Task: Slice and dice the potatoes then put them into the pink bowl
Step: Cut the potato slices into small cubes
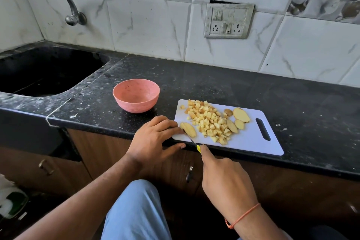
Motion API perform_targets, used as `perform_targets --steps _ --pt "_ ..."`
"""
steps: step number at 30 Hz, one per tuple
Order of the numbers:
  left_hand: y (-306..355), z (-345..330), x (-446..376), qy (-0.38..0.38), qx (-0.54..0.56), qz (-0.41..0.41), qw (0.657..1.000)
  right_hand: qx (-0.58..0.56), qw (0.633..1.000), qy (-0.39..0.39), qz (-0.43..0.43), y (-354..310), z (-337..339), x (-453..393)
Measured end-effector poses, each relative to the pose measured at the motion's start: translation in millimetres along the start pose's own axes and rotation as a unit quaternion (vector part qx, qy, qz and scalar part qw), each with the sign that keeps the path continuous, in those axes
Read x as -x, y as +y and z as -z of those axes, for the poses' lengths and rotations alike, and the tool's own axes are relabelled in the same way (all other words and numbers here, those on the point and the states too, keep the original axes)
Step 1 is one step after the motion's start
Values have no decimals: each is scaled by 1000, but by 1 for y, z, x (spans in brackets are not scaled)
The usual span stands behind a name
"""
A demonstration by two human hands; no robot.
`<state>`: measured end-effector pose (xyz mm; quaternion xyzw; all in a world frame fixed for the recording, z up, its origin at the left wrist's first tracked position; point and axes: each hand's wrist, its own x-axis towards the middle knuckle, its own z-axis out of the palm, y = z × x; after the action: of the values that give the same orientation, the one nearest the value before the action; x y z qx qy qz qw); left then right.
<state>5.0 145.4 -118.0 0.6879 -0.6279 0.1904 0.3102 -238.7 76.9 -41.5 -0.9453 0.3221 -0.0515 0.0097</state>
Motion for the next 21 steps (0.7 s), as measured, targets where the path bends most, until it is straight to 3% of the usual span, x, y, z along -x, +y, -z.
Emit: perform_targets --steps 8,13,21 --pt "2 2 -2 -13 23 12 1000 -84 996 22 -15 19 3 25" --pt "2 16 -20 -40 122 57 990 -169 984 59 -20 29 2 29" --pt "-8 30 -84 -244 120 -19 962 -201 976 68 -45 38 3 25"
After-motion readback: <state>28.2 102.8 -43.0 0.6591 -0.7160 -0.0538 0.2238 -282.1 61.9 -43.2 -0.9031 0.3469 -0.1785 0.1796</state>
